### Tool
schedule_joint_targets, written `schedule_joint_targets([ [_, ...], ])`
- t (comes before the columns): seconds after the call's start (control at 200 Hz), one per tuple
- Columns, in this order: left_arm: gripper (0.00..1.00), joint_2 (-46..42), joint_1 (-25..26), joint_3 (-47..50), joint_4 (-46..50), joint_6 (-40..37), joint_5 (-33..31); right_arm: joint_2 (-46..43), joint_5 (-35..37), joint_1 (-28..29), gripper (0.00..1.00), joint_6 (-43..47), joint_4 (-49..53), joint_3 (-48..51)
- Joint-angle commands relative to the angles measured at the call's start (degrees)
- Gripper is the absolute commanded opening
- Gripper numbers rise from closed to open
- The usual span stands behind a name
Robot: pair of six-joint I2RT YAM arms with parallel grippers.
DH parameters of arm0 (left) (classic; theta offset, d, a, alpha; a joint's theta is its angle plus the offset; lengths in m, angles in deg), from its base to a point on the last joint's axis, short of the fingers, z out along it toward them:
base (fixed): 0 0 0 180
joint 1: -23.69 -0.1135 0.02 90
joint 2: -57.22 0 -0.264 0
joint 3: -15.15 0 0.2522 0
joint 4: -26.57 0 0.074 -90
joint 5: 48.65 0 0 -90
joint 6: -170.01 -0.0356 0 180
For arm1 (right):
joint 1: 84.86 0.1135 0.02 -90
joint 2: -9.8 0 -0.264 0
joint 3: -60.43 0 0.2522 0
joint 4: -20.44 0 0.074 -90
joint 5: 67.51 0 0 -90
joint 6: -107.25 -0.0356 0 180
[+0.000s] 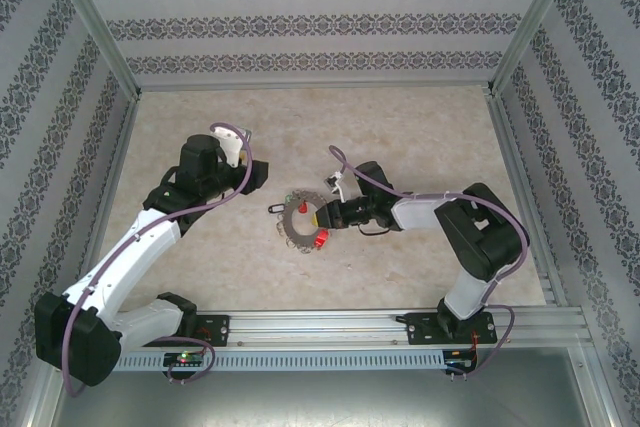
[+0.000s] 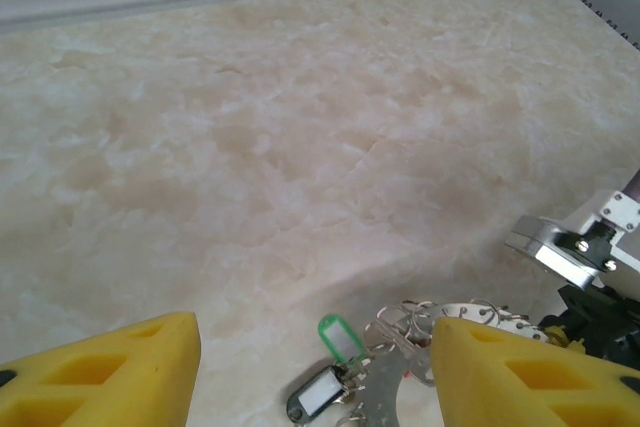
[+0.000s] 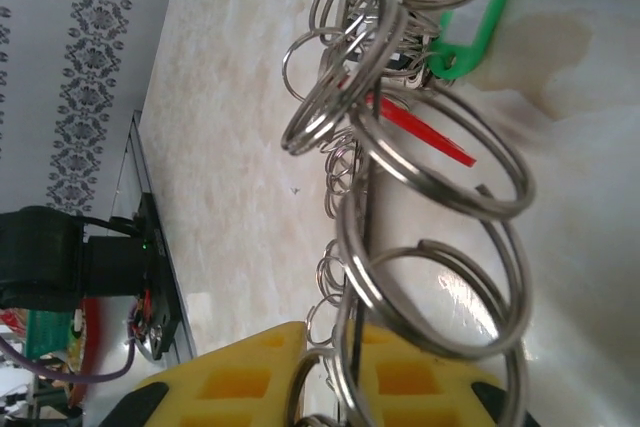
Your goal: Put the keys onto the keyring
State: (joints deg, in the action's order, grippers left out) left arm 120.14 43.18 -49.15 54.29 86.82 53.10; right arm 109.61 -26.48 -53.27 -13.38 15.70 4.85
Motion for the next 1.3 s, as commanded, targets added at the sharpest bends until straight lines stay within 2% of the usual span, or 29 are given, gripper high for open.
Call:
schedule_joint_targets([
  [0.0, 0.63, -0.5, -0.8, 0.9, -0.8, 1.9, 0.3, 3.6, 1.7, -0.5, 0.22, -2.2, 0.4, -1.2],
  [0.08, 0.63, -0.5, -1.0, 1.6, -0.9, 1.9, 0.2, 4.4, 1.2, -0.6, 0.23, -3.0, -0.7, -0.9],
  [0.19, 0.64, -1.0, -1.6, 2.5, -0.8, 1.8, -0.3, 3.3, 3.9, -1.2, 0.35, -3.1, 0.2, -0.1],
  [0.405, 0.7, -2.2, -2.5, 3.9, -1.1, 1.1, -2.5, -3.1, 9.5, -3.5, 0.49, -3.3, 3.0, 2.5],
  [0.59, 0.72, -2.2, -2.7, 4.1, -0.6, 0.2, -3.6, -11.4, 17.4, -6.4, 0.51, 0.1, 9.6, 4.8],
  [0.684, 0.73, -2.4, -2.8, 4.2, -0.3, 0.4, -4.0, -14.7, 20.6, -6.1, 0.51, 7.9, 18.3, 2.5],
  [0.834, 0.75, -2.3, -3.4, 3.4, 2.2, 1.7, -4.5, -17.7, 27.3, 0.7, 0.5, 26.2, 31.2, -2.9],
  [0.944, 0.75, -2.0, -4.7, 1.7, 6.2, 1.8, -4.1, -17.0, 25.0, 8.4, 0.52, 42.9, 37.8, -7.2],
  [0.999, 0.75, -2.0, -5.7, 0.9, 8.5, 2.3, -3.9, -15.4, 24.4, 11.5, 0.54, 47.5, 39.8, -9.8],
  [1.134, 0.79, -2.0, -8.9, -0.4, 13.0, 5.8, -1.9, -8.2, 28.0, 17.6, 0.57, 48.7, 41.4, -16.8],
  [1.214, 0.79, -1.7, -10.5, -1.0, 16.0, 7.7, -0.9, -2.6, 32.9, 20.4, 0.6, 40.6, 40.0, -20.7],
  [1.294, 0.79, -2.5, -11.6, -0.4, 17.2, 8.5, 0.0, 3.0, 33.6, 21.8, 0.6, 31.7, 41.4, -25.7],
])
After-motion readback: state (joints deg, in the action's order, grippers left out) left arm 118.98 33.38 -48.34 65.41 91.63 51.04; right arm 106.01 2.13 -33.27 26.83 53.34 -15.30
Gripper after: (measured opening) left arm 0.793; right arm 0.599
